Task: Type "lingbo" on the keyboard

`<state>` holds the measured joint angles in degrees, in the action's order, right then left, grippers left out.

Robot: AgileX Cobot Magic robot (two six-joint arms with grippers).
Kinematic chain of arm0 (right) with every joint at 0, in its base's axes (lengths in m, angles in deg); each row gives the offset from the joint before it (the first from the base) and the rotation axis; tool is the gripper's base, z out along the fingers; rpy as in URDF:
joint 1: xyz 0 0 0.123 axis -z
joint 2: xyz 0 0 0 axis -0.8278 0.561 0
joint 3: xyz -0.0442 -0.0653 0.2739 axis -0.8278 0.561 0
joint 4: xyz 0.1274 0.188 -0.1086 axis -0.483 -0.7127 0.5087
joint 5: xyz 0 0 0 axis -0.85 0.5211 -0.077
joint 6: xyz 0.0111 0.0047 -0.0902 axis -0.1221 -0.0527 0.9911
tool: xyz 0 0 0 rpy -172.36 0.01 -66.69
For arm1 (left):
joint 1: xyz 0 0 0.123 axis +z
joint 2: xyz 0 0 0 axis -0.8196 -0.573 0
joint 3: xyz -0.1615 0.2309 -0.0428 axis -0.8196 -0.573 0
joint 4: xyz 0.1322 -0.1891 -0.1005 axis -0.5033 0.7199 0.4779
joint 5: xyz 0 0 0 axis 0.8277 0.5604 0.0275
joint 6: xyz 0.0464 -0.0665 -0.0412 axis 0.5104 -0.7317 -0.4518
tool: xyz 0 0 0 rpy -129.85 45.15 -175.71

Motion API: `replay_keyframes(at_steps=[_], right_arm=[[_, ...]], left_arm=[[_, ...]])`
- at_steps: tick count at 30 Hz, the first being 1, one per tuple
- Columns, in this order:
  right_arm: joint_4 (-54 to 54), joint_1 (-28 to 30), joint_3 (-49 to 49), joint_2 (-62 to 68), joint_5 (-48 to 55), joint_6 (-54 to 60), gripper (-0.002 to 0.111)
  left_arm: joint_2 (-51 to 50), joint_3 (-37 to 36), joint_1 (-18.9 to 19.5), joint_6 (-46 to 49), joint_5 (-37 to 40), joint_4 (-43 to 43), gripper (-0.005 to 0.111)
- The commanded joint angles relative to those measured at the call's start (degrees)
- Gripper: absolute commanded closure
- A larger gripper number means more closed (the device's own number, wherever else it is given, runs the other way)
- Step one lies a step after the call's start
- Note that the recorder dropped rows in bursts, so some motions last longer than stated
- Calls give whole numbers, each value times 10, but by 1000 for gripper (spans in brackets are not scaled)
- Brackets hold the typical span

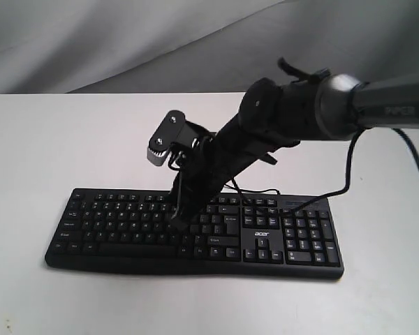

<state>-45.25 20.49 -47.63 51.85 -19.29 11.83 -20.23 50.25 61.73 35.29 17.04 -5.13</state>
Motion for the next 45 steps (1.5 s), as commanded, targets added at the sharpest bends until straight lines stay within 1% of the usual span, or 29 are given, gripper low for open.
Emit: replay_keyframes(at_steps=[1,3,4,6,9,12,16,17,18,20,22,24,28,30,32,36,41,45], right_arm=[[7,5,4,-64,7,4,108],[14,18,4,-126,-6,-9,108],[15,30,4,-169,-26,-39,108],[24,55,4,-234,-32,-87,108],[25,63,4,-297,-70,-87,108],[6,62,4,-325,-90,-87,108],[7,62,4,-334,-101,-84,108],[-4,62,2,-338,-133,-97,108],[-18,63,1,-341,-155,-144,108],[-25,69,1,-344,-202,-284,108],[-7,86,5,-352,-207,-386,108],[18,96,19,-364,-201,-444,108],[90,122,91,-432,-206,-487,108],[133,146,140,-481,-218,-534,108],[176,183,198,-546,-224,-564,108],[262,269,305,-685,-224,-566,108],[318,361,427,-854,-224,-580,108],[327,387,502,-963,-212,-606,108]], left_arm=[[-4,-3,0,-1,-3,2,106],[-4,-3,0,-1,-3,2,106],[-4,-3,0,-1,-3,2,106],[-4,-3,0,-1,-3,2,106],[-4,-3,0,-1,-3,2,106],[-4,-3,0,-1,-3,2,106],[-4,-3,0,-1,-3,2,106],[-4,-3,0,-1,-3,2,106],[-4,-3,0,-1,-3,2,106],[-4,-3,0,-1,-3,2,106],[-4,-3,0,-1,-3,2,106],[-4,-3,0,-1,-3,2,106],[-4,-3,0,-1,-3,2,106],[-4,-3,0,-1,-3,2,106],[-4,-3,0,-1,-3,2,106],[-4,-3,0,-1,-3,2,106],[-4,-3,0,-1,-3,2,106],[-4,-3,0,-1,-3,2,106]])
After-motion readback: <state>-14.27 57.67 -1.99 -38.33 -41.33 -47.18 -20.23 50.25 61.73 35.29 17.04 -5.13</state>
